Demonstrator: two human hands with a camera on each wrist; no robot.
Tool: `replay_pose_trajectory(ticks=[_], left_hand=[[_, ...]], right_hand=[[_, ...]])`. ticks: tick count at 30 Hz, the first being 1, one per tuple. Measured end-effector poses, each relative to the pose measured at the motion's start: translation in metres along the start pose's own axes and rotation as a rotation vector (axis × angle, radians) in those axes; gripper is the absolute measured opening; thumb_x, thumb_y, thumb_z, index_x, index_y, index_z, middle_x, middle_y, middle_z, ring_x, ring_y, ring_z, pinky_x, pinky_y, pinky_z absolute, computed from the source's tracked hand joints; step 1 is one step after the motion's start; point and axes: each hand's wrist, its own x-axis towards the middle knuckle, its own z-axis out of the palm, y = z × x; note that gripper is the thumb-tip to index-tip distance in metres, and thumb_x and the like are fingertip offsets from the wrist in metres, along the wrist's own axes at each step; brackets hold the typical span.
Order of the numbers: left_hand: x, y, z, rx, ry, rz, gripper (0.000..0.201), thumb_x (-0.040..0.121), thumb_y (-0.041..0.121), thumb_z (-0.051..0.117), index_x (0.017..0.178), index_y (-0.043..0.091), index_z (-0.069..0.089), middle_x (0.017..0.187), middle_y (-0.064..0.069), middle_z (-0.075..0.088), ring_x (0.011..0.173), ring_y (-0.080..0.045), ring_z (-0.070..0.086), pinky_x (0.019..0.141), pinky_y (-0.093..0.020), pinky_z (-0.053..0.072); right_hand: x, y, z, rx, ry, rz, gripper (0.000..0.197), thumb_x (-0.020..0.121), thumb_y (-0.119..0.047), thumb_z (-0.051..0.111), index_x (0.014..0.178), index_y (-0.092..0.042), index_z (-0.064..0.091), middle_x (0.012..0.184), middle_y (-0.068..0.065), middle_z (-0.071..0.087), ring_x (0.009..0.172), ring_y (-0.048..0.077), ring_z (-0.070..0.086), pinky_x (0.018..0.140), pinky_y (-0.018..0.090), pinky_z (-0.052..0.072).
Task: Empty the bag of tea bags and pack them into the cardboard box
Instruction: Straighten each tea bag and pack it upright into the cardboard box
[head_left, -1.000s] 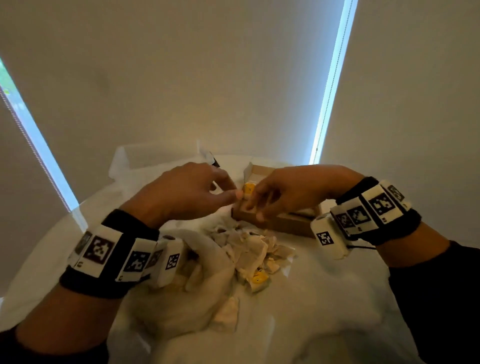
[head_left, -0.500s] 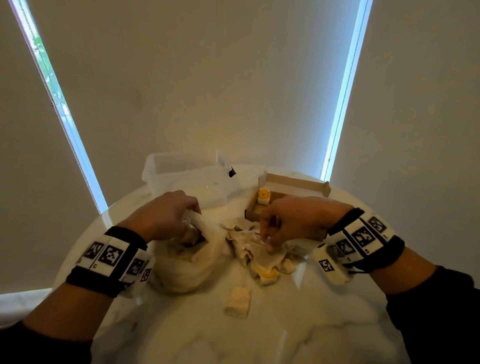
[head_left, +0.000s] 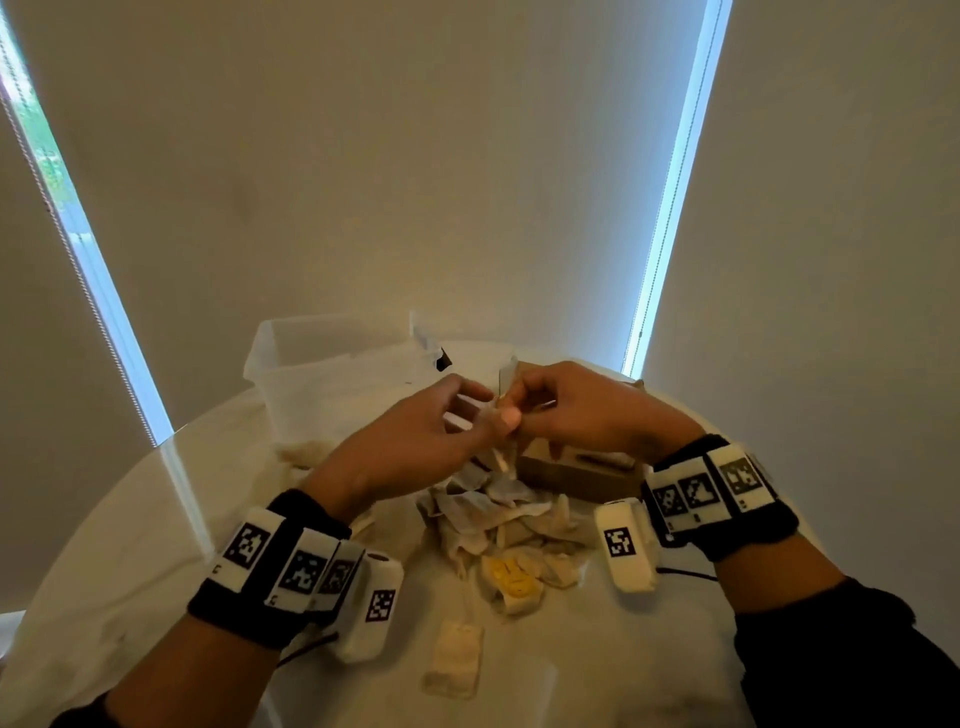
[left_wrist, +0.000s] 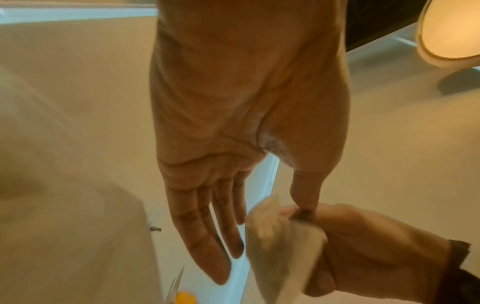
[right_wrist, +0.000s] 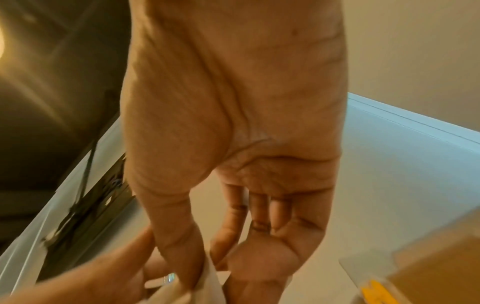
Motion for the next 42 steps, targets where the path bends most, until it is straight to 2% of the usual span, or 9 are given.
replay_pose_trajectory(ticks=[2,6,12,15,23,27,30,33,42], left_hand=[[0.004,-0.007,0.003,-0.131,0.034,-0.018,0.056,0.090,0.068,0.068,0.130,0.029,0.064,0.111,0.006,0.079,0.092,-0.013,0.080,0.084,-0.041,0.067],[0.009,-0.022,0.009,-0.352,0.107,-0.043,0.035,0.095,0.037,0.079,0.124,0.019,0.071,0.106,0.000,0.082,0.093,-0.020,0.081,0.084,-0.038,0.067],[0.018,-0.056,0.012,-0.743,0.392,-0.100,0.028,0.097,0.007,0.075,0.124,0.005,0.069,0.114,-0.013,0.080,0.109,-0.029,0.078,0.096,-0.046,0.063],[0.022,-0.066,0.012,-0.751,0.487,-0.106,0.036,0.092,0.011,0.081,0.125,0.010,0.067,0.118,-0.011,0.078,0.109,-0.027,0.078,0.096,-0.047,0.063],[0.023,-0.065,0.015,-0.745,0.490,-0.104,0.049,0.086,0.003,0.085,0.127,0.014,0.060,0.126,-0.014,0.070,0.110,-0.030,0.075,0.091,-0.044,0.064],[0.020,-0.056,0.014,-0.826,0.426,-0.108,0.048,0.092,0.003,0.078,0.133,0.017,0.058,0.129,-0.011,0.071,0.112,-0.027,0.075,0.092,-0.040,0.064],[0.019,-0.051,0.015,-0.859,0.384,-0.111,0.039,0.097,0.012,0.069,0.135,0.020,0.061,0.129,-0.002,0.074,0.121,-0.020,0.070,0.101,-0.036,0.058],[0.018,-0.049,0.015,-0.846,0.358,-0.076,0.048,0.089,0.032,0.068,0.135,0.022,0.066,0.130,0.003,0.074,0.126,-0.016,0.066,0.110,-0.040,0.051],[0.015,-0.040,0.017,-0.700,0.258,0.032,0.038,0.100,0.045,0.066,0.132,0.026,0.073,0.129,0.008,0.075,0.126,-0.010,0.066,0.106,-0.034,0.055]], right_hand=[[0.005,0.007,0.001,0.144,0.043,0.028,0.017,0.100,-0.032,0.072,0.108,-0.017,0.070,0.095,-0.005,0.080,0.088,0.009,0.078,0.076,0.029,0.063],[0.018,0.023,0.022,0.414,0.137,0.081,0.023,0.098,-0.030,0.074,0.111,-0.012,0.070,0.101,0.008,0.079,0.082,0.013,0.074,0.067,0.028,0.056],[0.030,0.031,0.044,0.696,0.123,0.253,0.070,0.082,-0.069,0.078,0.121,-0.013,0.068,0.112,0.011,0.078,0.092,0.023,0.072,0.070,0.031,0.054],[0.025,0.022,0.053,0.706,0.015,0.249,0.055,0.093,-0.057,0.073,0.122,-0.011,0.070,0.109,0.008,0.081,0.089,0.019,0.075,0.071,0.029,0.057],[0.022,0.012,0.066,0.732,0.204,0.180,0.023,0.101,-0.030,0.072,0.110,-0.010,0.078,0.099,0.007,0.082,0.083,0.013,0.078,0.066,0.024,0.058],[0.024,0.000,0.040,0.476,0.292,0.070,0.015,0.101,-0.030,0.071,0.105,-0.016,0.075,0.091,0.002,0.078,0.079,0.013,0.075,0.066,0.025,0.057],[0.027,-0.016,-0.001,-0.024,0.073,-0.062,0.011,0.102,-0.033,0.069,0.103,-0.023,0.073,0.092,-0.005,0.076,0.080,0.005,0.072,0.072,0.019,0.056],[0.034,-0.041,-0.032,-0.394,-0.057,-0.144,0.012,0.100,-0.036,0.070,0.103,-0.025,0.073,0.098,-0.010,0.075,0.091,0.007,0.070,0.089,0.028,0.058],[0.044,-0.074,-0.057,-0.601,-0.294,-0.109,0.015,0.100,-0.037,0.071,0.104,-0.024,0.076,0.096,-0.009,0.079,0.093,0.012,0.073,0.099,0.044,0.059]])
